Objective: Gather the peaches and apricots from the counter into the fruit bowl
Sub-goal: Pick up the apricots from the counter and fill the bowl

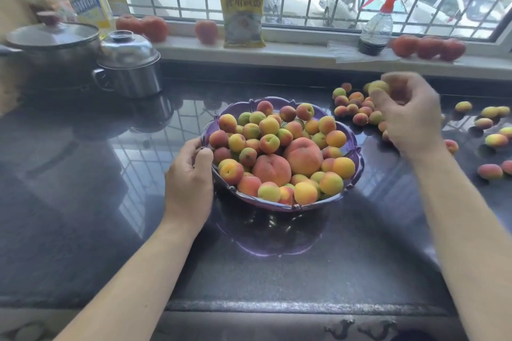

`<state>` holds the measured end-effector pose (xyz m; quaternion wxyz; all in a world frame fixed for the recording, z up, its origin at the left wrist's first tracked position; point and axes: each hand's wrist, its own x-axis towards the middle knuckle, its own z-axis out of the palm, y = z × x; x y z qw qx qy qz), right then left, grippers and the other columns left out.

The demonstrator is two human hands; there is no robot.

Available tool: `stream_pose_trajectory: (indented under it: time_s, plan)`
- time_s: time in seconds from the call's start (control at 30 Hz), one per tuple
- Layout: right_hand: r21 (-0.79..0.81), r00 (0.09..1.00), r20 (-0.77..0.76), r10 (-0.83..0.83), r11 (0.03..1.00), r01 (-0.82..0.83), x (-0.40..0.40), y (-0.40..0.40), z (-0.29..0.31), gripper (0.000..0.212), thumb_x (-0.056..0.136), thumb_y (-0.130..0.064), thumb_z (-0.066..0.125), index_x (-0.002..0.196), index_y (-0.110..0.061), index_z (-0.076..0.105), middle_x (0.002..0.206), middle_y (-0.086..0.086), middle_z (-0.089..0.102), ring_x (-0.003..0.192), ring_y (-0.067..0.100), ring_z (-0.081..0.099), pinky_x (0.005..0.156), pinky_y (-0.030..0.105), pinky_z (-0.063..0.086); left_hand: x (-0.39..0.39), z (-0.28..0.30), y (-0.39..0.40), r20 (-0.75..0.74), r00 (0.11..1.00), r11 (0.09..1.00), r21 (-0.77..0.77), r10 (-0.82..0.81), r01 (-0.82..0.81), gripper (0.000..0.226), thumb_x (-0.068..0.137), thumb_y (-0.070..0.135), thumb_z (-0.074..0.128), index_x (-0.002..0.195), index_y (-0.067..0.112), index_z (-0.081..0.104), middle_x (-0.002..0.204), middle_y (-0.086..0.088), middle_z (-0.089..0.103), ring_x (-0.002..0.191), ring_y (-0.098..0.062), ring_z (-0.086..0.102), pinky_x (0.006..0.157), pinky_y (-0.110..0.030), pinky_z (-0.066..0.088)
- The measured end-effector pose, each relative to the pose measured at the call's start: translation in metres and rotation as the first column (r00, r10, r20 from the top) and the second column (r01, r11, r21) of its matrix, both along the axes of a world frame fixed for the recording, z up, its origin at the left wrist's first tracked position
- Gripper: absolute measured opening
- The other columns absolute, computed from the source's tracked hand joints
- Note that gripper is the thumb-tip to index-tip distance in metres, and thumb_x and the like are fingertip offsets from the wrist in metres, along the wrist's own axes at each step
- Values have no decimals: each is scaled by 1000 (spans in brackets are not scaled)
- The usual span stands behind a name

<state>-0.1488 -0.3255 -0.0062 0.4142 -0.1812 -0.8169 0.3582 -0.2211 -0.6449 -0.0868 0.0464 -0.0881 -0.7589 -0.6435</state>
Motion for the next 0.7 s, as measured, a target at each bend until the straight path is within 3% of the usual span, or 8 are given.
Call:
stream_pose_trajectory:
  time_s: [0.07,0.13,0.27,0.37,0.47,0.57,0.63,0.7]
  plan:
    - [127,957,120,262,952,-277,-2,-44,31,31,91,-24,75,119,-19,64,102,-11,68,89,-5,64,76,13,52,0,1,1,10,1000,1000,-3,-1,1,34,92,41,42,104,32,72,88,27,74,86,3,67,70,-15,53]
    - [269,838,363,406,816,-512,-14,-88,45,29,88,-27,76,115,-24,65,102,-15,66,95,2,62,83,19,52,0,2,1,22,1000,1000,-10,4,-4,33,91,42,42,104,34,72,89,27,74,86,2,68,72,-16,53]
    - [411,697,643,317,625,-663,-49,-132,31,23,91,-37,70,112,-30,63,104,-11,58,108,13,46,87,37,49,1,2,0,27,1000,1000,-26,14,-13,35,92,43,43,105,30,73,91,19,75,91,-9,70,83,-38,60]
    - [443,702,656,276,611,-655,-56,-127,22,20,95,-37,64,113,-30,66,109,-12,59,114,12,43,90,38,45,1,4,0,24,1000,999,-29,18,-17,36,91,43,44,107,31,74,91,21,75,91,-6,69,83,-35,57]
    - [308,816,428,389,786,-536,-42,-103,25,20,98,-30,61,117,-27,66,103,-23,57,103,0,49,85,17,41,0,4,0,16,1000,1000,-27,7,-6,36,91,42,43,108,32,73,88,27,73,86,4,66,72,-20,52]
    - [161,959,198,202,958,-235,-18,-49,4,18,98,-20,58,111,-19,70,104,-12,69,100,4,63,87,17,49,2,4,0,15,1000,1000,-21,-15,16,33,92,41,41,106,33,71,86,30,72,83,9,65,64,-6,47]
    - [195,957,281,-70,981,14,-4,-8,-29,19,94,-13,57,108,-13,70,109,3,70,106,23,64,92,32,50,0,3,1,36,999,1000,-25,-4,5,34,91,42,40,107,33,70,85,27,73,87,3,67,72,-16,55]
    - [369,835,449,-319,917,151,10,21,-62,31,92,-10,58,122,-8,66,129,17,60,122,37,51,106,41,39,-1,1,4,62,998,1000,-26,9,-8,33,90,44,39,105,37,68,88,21,73,95,-10,69,87,-39,60]
